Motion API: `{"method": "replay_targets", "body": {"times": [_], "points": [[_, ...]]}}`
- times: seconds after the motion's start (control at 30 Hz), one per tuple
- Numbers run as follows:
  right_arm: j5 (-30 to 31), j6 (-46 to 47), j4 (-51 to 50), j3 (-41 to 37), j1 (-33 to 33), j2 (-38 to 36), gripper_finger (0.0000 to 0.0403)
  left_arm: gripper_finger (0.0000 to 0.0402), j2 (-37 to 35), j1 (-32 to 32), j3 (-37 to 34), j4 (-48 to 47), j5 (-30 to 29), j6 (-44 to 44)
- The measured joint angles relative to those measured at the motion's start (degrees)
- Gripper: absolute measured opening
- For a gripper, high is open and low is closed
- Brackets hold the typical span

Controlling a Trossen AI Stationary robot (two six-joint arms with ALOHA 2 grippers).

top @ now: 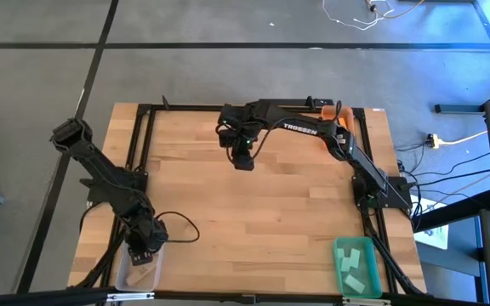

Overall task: Sort & place blocks by color
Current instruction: Return to Home Position

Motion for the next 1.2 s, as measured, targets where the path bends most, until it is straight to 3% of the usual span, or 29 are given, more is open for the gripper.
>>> {"method": "replay_targets", "body": {"times": [0.1,0.2,0.43,0.73,0.83,1.0,1.2], "points": [[0.27,-0.08,0.10,0.08,-0.77,-3.04,0.0124,0.0109,-0.50,0.60,0.04,-0.22,2.28,-0.11],[0.36,-0.03,-0.46,0.08,-1.97,-6.82,0.0124,0.0108,-1.72,1.83,0.06,-0.46,0.88,0.02],[0.44,-0.03,-5.62,-0.01,-3.68,-15.17,0.0124,0.0108,-7.41,7.67,0.08,-5.26,-9.49,3.52],[0.60,0.24,-14.79,-0.05,-4.00,-21.57,0.0120,0.0081,-19.43,21.73,0.08,-13.24,-24.57,18.01],[2.16,0.19,-16.68,-0.07,-3.98,-23.31,0.0095,0.0057,-23.45,27.05,0.08,-13.41,-29.42,23.27],[7.97,1.52,-18.17,-0.09,-4.01,-26.04,0.0015,0.0014,-29.35,34.95,0.89,-13.47,-36.50,33.61],[11.56,3.14,-18.19,-0.09,-3.95,-30.18,0.0004,0.0003,-33.11,41.92,6.77,-13.51,-49.05,47.52]]}}
